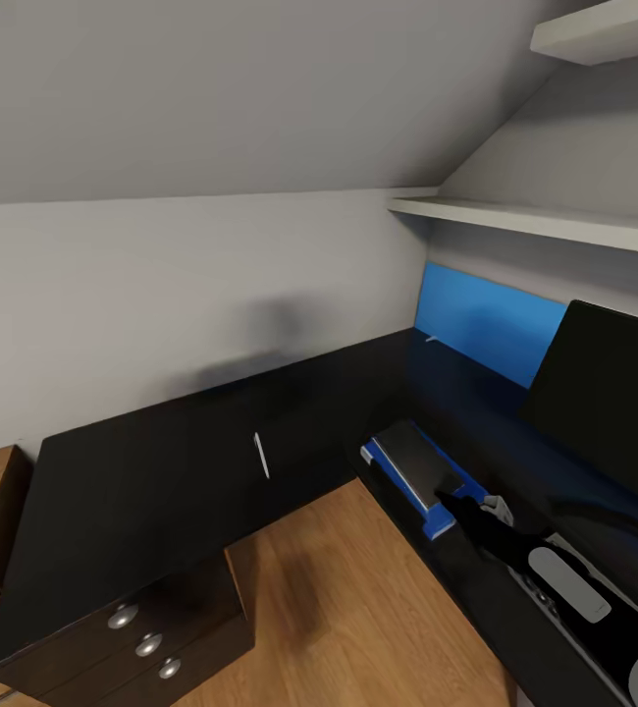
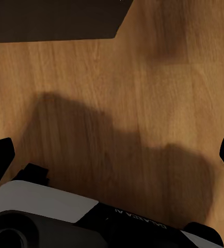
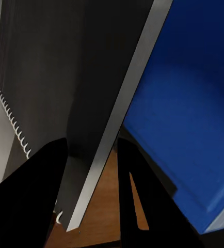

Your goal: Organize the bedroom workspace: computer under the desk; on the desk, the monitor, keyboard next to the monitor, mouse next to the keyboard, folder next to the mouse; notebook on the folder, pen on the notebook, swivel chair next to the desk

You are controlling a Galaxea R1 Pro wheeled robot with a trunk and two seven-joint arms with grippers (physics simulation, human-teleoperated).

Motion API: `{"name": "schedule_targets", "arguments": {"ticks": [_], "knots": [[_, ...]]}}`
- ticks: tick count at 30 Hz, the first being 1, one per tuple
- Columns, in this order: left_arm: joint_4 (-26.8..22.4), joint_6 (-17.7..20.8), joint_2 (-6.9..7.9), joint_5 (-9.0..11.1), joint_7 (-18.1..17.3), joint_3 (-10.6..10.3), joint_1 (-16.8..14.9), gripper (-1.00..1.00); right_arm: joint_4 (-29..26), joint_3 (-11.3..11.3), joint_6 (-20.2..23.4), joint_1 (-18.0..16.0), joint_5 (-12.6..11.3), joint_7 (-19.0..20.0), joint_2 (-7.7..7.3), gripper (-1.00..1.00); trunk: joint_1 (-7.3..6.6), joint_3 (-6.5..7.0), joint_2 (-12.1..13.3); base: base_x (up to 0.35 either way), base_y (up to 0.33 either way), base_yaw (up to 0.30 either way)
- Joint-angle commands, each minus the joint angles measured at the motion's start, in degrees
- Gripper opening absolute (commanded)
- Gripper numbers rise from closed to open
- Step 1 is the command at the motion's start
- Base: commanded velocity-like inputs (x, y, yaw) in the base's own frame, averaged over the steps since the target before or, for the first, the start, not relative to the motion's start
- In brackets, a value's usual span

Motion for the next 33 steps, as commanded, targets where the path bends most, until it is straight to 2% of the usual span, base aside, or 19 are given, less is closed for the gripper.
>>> {"name": "schedule_targets", "arguments": {"ticks": [1,10,14,16,18,21,33], "knots": [[0.03,-0.30,0.05,0.60,0.23,-0.40,-0.03,1.00,0.01,0.20,0.06,-0.06,-0.50,0.08,-0.05,-1.00,0.01,-0.06,-0.04,0.056,0.000,0.000],[0.04,-0.30,0.05,0.60,0.22,-0.40,-0.03,1.00,-0.80,-0.34,0.06,-0.07,-0.56,-5.24,-0.03,-1.00,0.01,-0.06,-0.04,0.014,0.000,0.000],[0.04,-0.30,0.05,0.60,0.22,-0.40,-0.03,1.00,-1.71,-3.03,0.12,-0.06,-0.56,-8.64,-0.02,-1.00,0.01,-0.06,-0.04,0.001,0.000,0.000],[0.04,-0.30,0.05,0.60,0.22,-0.40,-0.03,1.00,-1.95,-3.60,0.13,-0.06,-0.56,-10.08,-0.02,-1.00,0.01,-0.06,-0.04,0.003,-0.002,0.000],[0.04,-0.30,0.05,0.60,0.23,-0.40,-0.03,1.00,-2.62,-4.23,0.14,-0.06,-0.56,-13.12,-0.02,-1.00,0.01,-0.06,-0.04,0.059,-0.048,0.000],[0.04,-0.30,0.05,0.60,0.23,-0.40,-0.03,1.00,-3.67,-4.52,0.15,-0.06,-0.56,-15.63,-0.02,-1.00,0.01,-0.06,-0.04,0.118,-0.097,0.000],[0.04,-0.30,0.05,0.60,0.23,-0.39,-0.03,1.00,-4.34,-4.53,0.15,-0.06,-0.56,-20.07,0.06,-1.00,0.01,-0.06,-0.04,0.038,-0.031,0.000]]}}
